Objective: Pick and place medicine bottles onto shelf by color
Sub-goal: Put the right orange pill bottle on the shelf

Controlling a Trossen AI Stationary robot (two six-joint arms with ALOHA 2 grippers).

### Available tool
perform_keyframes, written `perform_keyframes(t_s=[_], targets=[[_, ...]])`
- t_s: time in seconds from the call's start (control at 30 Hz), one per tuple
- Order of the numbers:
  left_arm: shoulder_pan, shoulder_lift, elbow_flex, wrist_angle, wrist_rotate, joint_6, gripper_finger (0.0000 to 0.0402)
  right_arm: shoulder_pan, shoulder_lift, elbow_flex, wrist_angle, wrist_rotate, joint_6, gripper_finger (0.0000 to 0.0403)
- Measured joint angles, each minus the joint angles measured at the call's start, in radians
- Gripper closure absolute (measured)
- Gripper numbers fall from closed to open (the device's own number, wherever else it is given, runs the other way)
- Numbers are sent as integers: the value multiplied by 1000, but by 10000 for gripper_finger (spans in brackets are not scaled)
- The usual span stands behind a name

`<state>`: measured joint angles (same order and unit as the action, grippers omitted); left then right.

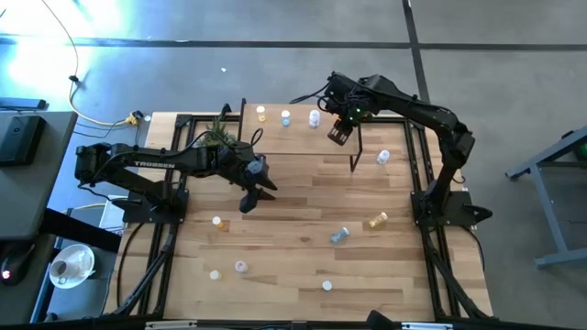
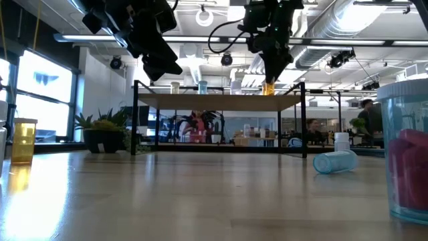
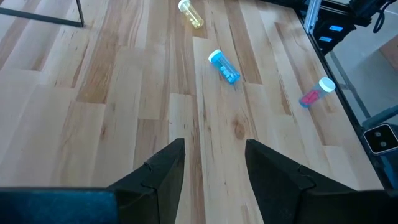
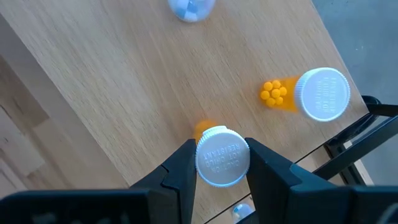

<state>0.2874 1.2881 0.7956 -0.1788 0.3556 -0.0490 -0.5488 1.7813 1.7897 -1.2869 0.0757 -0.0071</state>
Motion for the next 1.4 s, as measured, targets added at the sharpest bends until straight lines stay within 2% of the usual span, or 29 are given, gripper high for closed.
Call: perform_keyframes(t_s=[1.4], targets=[[0, 0, 0, -20, 0, -3, 243, 0, 0, 0, -10, -16, 34, 292]])
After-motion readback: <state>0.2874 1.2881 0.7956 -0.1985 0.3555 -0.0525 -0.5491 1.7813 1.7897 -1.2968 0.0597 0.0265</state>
